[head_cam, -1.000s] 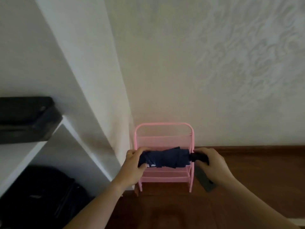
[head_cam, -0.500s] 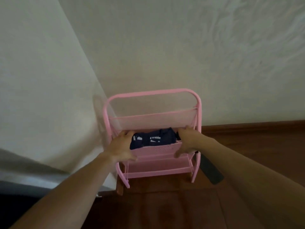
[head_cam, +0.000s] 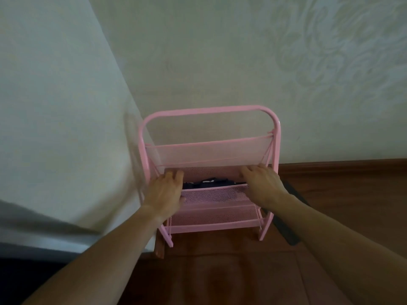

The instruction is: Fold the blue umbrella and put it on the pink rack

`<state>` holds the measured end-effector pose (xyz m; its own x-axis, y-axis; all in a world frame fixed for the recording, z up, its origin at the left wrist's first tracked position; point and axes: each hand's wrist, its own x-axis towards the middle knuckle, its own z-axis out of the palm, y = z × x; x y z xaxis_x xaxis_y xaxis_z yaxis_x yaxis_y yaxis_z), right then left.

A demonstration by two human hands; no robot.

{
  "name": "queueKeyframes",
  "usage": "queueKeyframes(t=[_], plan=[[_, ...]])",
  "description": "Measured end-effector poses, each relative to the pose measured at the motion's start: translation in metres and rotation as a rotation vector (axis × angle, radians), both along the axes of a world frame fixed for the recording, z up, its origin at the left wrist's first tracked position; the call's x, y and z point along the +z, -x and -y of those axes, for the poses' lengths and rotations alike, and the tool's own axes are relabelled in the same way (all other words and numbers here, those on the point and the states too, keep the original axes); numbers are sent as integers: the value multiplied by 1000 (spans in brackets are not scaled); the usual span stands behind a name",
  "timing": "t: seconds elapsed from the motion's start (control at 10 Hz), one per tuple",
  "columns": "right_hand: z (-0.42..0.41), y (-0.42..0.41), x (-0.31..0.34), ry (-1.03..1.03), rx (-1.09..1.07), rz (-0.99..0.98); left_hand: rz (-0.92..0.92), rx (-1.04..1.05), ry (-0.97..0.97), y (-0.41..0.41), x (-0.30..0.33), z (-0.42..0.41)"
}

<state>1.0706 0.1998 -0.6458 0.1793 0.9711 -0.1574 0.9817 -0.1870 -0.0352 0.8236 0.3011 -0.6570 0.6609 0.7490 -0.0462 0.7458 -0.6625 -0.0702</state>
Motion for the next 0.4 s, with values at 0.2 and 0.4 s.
queueKeyframes(t=[0.2,0.4], plan=[[10,23,-13,-36,55,6,-79,-96,-6,0,-13,9],[12,35,-5,35,-17,68,-131,18,4,-5,4,25]])
